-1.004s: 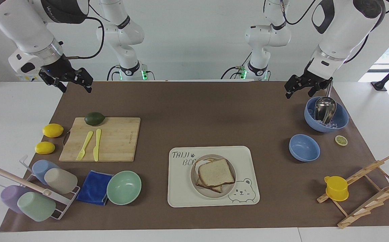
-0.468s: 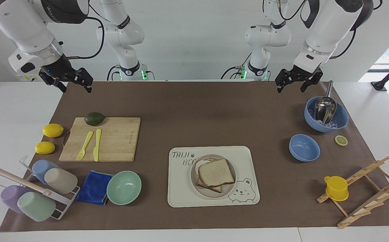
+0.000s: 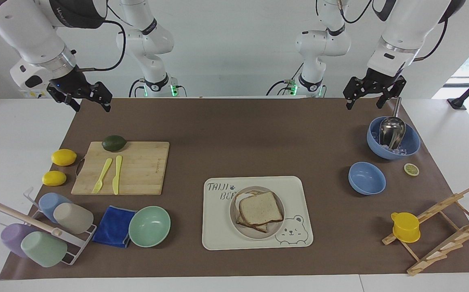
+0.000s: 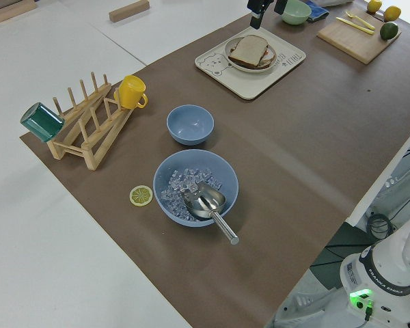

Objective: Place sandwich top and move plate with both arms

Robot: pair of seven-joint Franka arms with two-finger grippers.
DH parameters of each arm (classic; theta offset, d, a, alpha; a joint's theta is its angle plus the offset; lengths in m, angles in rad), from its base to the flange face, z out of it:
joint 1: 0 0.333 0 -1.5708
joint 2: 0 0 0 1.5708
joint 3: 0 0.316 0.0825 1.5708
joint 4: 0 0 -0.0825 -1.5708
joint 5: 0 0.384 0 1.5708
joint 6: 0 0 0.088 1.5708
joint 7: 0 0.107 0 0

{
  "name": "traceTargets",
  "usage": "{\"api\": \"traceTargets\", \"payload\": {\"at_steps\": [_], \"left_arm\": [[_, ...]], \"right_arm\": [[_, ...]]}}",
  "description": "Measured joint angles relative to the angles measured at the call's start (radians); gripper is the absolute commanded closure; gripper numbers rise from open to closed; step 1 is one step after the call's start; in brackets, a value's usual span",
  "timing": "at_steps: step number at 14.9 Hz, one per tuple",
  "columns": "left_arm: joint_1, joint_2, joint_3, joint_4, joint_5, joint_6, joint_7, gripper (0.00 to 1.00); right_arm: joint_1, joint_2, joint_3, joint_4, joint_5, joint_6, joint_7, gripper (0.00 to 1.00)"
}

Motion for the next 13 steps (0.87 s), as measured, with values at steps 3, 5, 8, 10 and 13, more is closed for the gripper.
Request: {"api": "traceTargets", "payload": {"at_steps": [3,5,8,10,13], "left_arm": [[0.000,0.012,0.001,-0.006,0.000,0.000,0.001,0.00],[0.000,0.012,0.001,-0.015,0.000,0.000,0.002,0.00],[0.000,0.013,0.000,-0.032,0.000,0.000,0.004,0.00],[0.000,0.013,-0.002,-0.041,0.000,-0.002,0.005,0.00],[0.000,0.013,-0.004,-0.050,0.000,-0.004,0.006,0.00]], "right_arm": [[0.000,0.000,0.000,0.000,0.000,0.000,0.000,0.00],[0.000,0.000,0.000,0.000,0.000,0.000,0.000,0.00],[0.000,0.000,0.000,0.000,0.000,0.000,0.000,0.00],[0.000,0.000,0.000,0.000,0.000,0.000,0.000,0.00],[0.000,0.000,0.000,0.000,0.000,0.000,0.000,0.00]]}}
